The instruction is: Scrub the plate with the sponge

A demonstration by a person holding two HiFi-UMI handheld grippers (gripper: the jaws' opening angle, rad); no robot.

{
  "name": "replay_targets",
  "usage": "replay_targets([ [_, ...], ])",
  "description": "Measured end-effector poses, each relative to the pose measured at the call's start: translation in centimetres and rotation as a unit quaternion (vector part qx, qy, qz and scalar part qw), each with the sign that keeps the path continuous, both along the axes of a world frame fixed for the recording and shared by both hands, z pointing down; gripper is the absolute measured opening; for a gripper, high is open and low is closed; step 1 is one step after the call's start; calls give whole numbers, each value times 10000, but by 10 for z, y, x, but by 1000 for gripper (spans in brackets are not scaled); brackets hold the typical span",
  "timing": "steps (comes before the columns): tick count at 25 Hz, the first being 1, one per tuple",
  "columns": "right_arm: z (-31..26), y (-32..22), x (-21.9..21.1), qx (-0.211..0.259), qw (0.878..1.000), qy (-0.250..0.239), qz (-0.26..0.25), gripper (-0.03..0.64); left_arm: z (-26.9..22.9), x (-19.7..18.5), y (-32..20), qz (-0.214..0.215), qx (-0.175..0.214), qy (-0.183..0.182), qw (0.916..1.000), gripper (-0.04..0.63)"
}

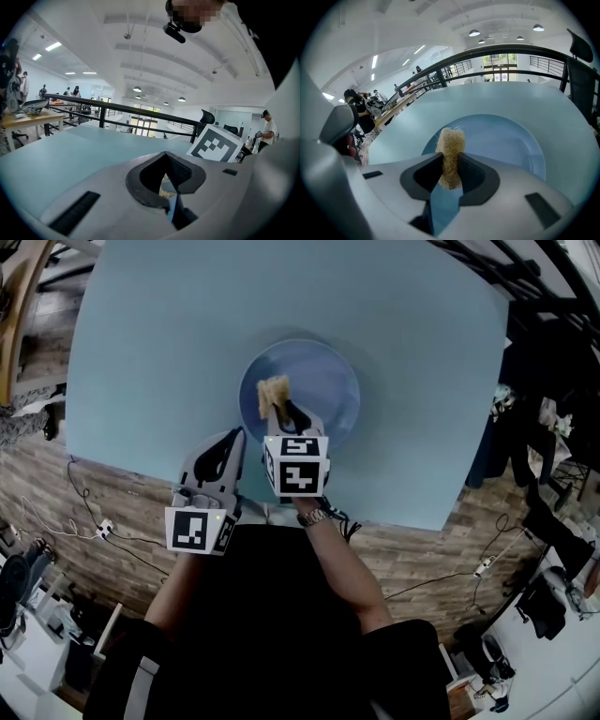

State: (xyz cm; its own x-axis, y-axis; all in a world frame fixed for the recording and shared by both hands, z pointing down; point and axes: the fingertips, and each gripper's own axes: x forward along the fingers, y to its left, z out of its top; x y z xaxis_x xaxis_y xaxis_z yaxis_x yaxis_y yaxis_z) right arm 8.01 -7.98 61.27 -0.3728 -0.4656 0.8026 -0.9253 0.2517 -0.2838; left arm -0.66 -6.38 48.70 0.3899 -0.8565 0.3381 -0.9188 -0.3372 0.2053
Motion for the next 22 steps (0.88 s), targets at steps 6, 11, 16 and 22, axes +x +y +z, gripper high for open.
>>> replay_targets([
  [6,6,7,-28,-179,9995,-134,-233,83,3,-14,1,-122,-24,-13,9999,2],
  [11,15,16,-37,-375,9987,-155,-314,83,2,-20,2,-205,-19,-19,9998,2],
  [16,20,18,-29,-347,9989,-102,-307,83,4,-20,5,-216,-35,-30,9998,2],
  [22,21,19,-14,-338,9992,-34,-196,83,4,-10,6,-116,-25,-30,9999,2],
])
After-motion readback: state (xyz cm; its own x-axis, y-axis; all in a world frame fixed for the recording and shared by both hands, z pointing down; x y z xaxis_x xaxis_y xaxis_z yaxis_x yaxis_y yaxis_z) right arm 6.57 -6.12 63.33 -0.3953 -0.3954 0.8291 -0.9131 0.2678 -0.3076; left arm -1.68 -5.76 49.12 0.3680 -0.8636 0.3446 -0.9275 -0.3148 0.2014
